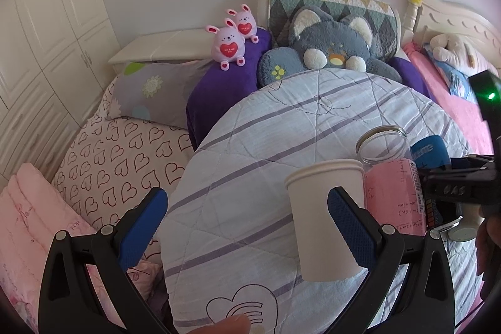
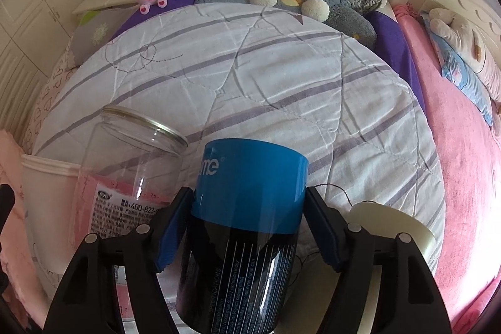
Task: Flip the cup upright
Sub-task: 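Close the right gripper around the blue Cooltime cup's body, then lift the blue cup with the right gripper and tilt it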
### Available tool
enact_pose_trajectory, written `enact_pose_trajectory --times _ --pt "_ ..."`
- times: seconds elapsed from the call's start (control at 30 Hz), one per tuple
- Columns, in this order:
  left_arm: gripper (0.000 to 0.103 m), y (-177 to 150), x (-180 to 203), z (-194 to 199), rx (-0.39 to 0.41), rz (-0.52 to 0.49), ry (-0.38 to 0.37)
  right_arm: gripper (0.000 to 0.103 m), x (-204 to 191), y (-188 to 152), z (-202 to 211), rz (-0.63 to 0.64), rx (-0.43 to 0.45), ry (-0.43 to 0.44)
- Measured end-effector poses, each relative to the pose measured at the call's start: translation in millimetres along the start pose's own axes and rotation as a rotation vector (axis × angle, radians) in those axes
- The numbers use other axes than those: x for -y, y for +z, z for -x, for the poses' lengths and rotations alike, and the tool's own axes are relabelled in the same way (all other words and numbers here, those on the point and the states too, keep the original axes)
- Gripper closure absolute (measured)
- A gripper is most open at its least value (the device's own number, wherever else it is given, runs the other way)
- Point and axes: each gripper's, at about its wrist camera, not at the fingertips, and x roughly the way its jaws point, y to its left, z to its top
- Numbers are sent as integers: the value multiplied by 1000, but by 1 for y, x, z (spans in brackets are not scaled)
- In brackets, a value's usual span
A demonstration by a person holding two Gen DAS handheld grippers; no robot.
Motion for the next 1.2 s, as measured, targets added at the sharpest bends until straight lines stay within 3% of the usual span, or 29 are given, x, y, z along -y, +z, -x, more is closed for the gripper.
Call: enact_pose_trajectory --times 0.1,0.67,1.0,1.2 --pt "0 -4 -1 5 3 5 4 32 7 -3 13 -48 37 73" --pt "0 -27 2 57 39 -17 -2 34 13 -50 77 -81 186 153" --pt "0 -52 7 107 87 -47 -10 34 15 -121 140 -67 267 200" --pt "0 -74 7 130 96 -60 -11 35 2 -170 154 -39 271 227"
